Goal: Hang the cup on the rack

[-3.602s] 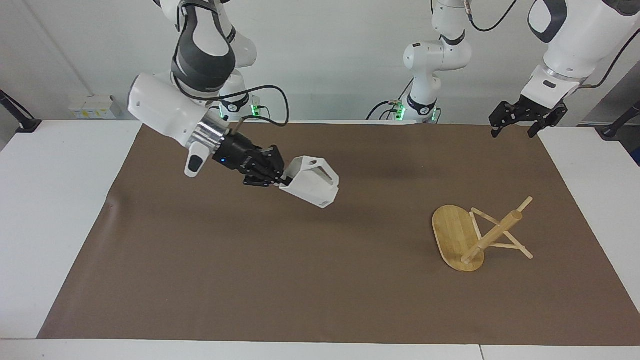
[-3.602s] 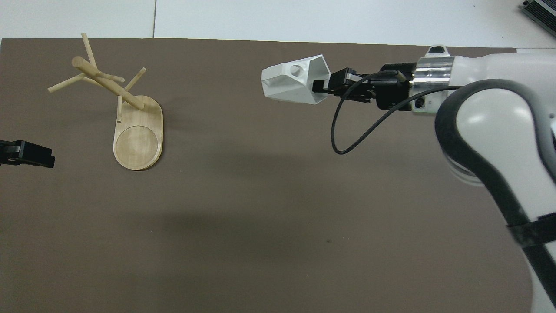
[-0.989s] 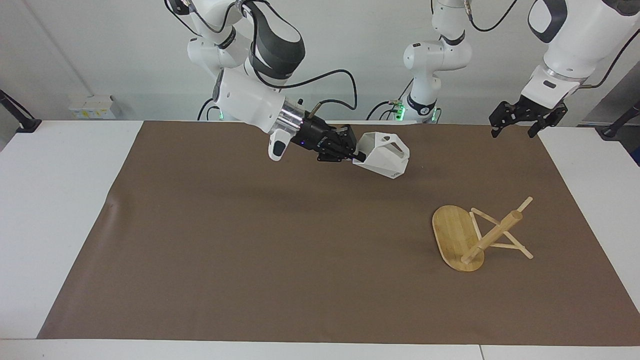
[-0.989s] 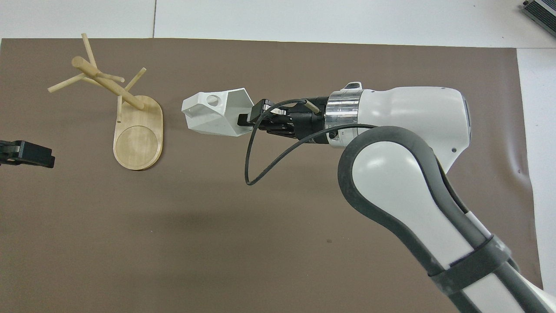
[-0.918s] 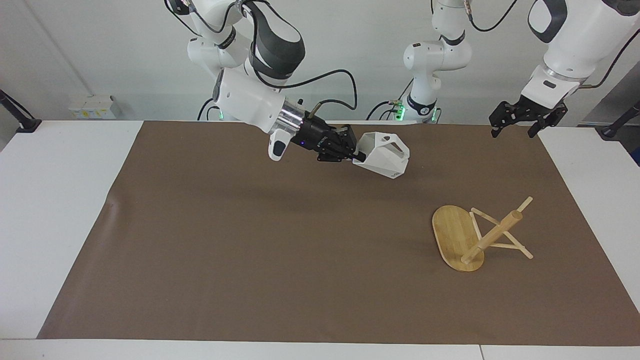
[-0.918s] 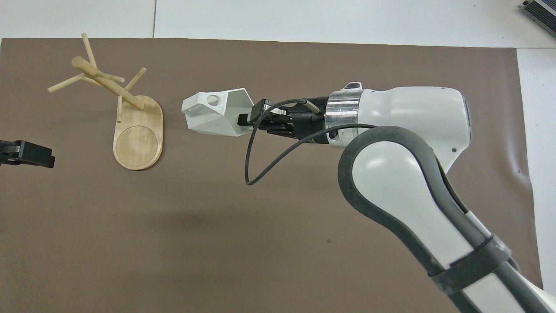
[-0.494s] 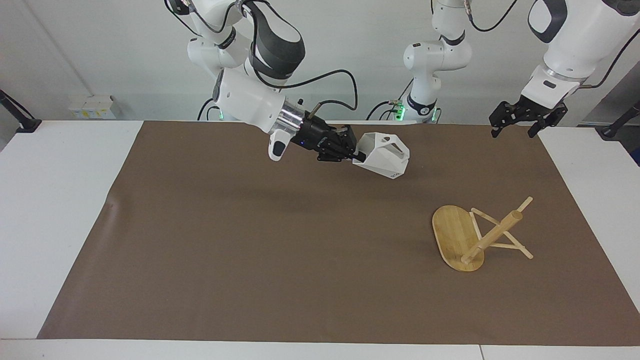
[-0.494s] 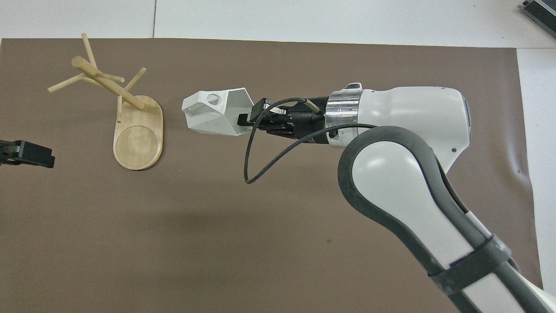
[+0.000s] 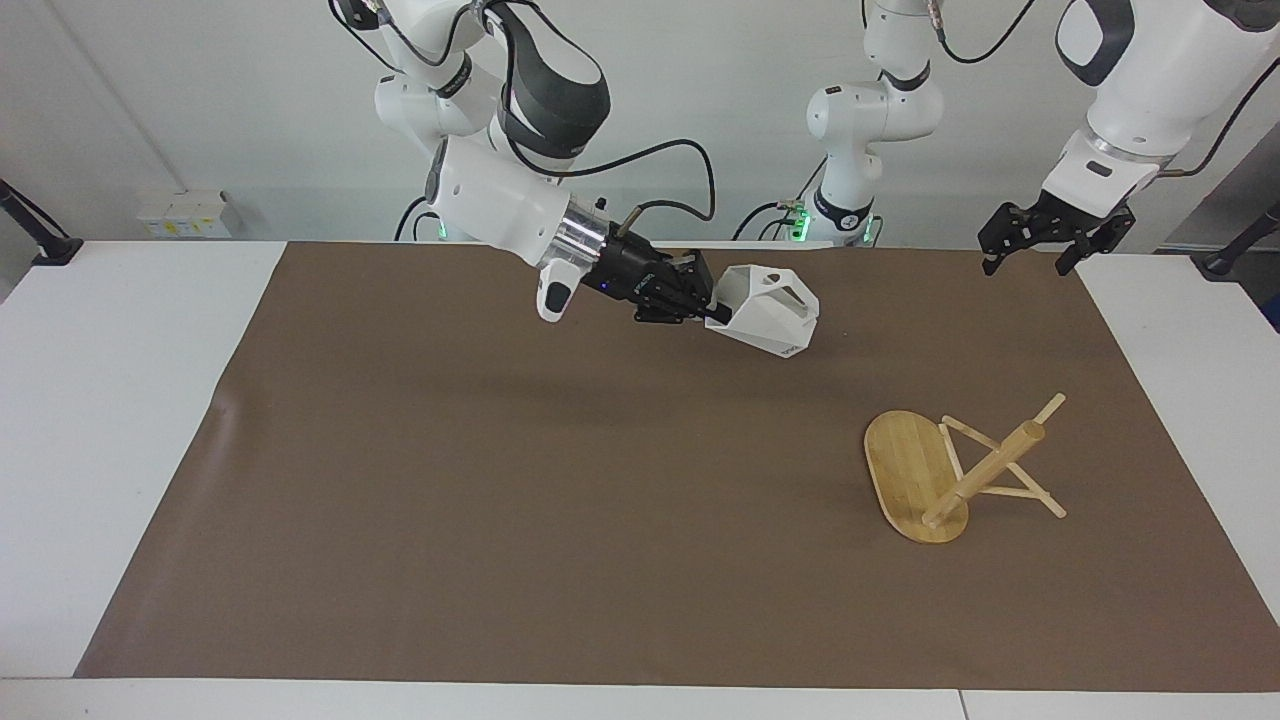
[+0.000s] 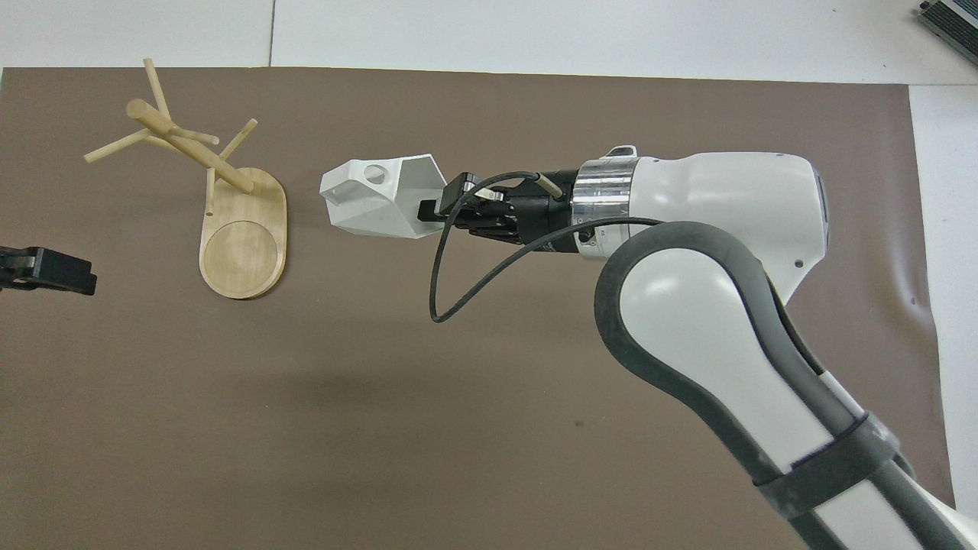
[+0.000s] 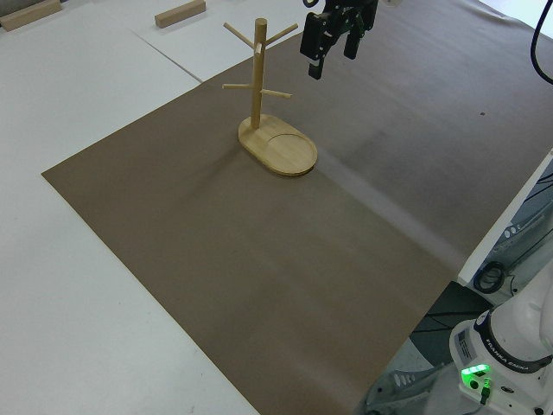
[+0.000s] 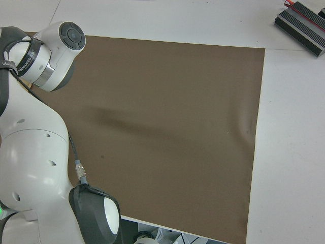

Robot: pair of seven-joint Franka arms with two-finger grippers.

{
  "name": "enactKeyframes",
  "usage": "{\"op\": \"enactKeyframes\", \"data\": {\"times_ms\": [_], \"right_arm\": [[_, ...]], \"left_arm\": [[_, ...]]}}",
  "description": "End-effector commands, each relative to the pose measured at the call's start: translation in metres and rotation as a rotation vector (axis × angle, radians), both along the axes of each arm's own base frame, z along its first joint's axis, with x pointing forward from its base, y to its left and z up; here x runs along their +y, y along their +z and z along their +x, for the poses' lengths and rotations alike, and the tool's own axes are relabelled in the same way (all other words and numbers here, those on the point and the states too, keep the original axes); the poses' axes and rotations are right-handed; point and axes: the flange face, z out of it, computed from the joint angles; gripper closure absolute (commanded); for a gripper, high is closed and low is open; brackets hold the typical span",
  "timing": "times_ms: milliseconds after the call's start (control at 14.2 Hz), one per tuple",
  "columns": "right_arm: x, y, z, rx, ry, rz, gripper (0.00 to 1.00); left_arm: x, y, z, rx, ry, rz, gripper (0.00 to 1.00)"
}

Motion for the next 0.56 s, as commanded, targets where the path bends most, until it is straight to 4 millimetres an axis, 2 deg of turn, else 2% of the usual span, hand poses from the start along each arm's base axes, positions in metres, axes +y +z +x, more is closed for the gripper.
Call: {"op": "enactKeyframes", "data": {"times_ms": [0, 212, 353, 494], "right_arm": [[0.000, 0.007, -0.002, 0.014, -0.007, -0.007, 1.00], [-0.001, 0.007, -0.002, 0.013, -0.009, -0.007, 1.00], [-0.001, 0.007, -0.002, 0.013, -0.009, -0.007, 1.00], [-0.001, 0.007, -0.002, 0.013, -0.009, -0.007, 1.00]], "left_arm": [[0.002, 0.000, -0.006, 0.006, 0.000, 0.017, 0.00], [0.002, 0.000, -0.006, 0.009, 0.000, 0.015, 0.00], [0.007, 0.000, -0.014, 0.065, 0.000, 0.018, 0.00], [-0.004, 0.003, -0.015, 0.056, -0.020, 0.022, 0.00]]}}
